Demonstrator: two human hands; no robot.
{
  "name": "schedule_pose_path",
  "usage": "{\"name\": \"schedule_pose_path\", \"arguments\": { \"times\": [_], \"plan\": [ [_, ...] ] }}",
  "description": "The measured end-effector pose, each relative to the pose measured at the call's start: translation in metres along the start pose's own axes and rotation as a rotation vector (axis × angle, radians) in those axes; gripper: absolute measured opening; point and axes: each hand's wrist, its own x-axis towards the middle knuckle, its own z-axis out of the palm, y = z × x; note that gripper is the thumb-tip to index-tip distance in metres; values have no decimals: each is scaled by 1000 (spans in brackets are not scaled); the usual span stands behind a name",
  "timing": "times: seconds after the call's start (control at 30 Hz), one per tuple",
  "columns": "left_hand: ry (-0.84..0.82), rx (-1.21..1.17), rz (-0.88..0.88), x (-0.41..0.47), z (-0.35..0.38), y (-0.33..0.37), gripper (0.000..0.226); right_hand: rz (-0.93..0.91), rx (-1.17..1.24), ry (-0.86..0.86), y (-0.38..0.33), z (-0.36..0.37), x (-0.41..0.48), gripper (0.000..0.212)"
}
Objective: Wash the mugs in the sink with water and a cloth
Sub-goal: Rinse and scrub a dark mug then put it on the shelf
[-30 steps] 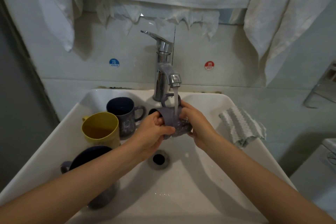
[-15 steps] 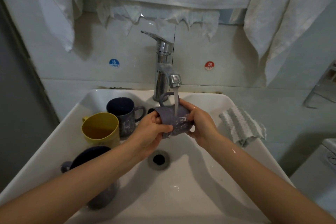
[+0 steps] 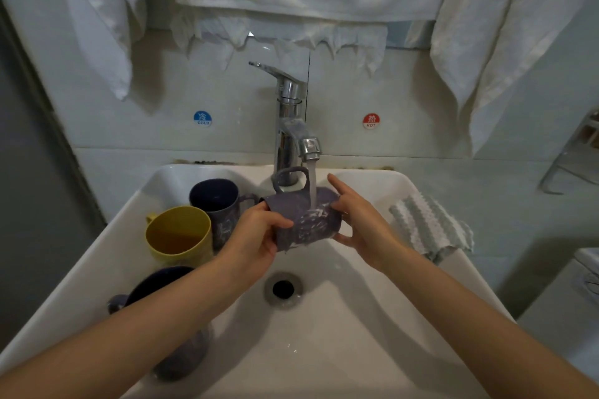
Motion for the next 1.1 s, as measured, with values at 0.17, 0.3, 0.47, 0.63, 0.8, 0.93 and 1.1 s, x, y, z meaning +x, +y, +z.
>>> {"name": "schedule_pose_path", "arguments": {
  "times": [0.17,0.3,0.47,0.63,0.8,0.93,1.1],
  "plan": [
    [22,-58,-41,-3,2,-1,38,-38,-76,-91,11,-2,3,65],
    [102,-97,-74,1,-2,-2,34,11,-50,-264,13,-12,6,60],
    [123,-80,-75,1,-2,-2,34,4,-15,-411,8,-20,6,29],
    [108,-56,-87,-1,1,-4,29,-103,-217,-175,14,-5,2,48],
    [103,-57,-131,2,-3,-4,31,-52,-171,-242,10,-8,2,42],
    [57,-65,-124,1,0,-6,38,-18,-58,-284,6,-13,0,26],
    [-64,133,14,-3,1,-7,24,-69,-60,-62,16,3,2,58]
  ]
}}
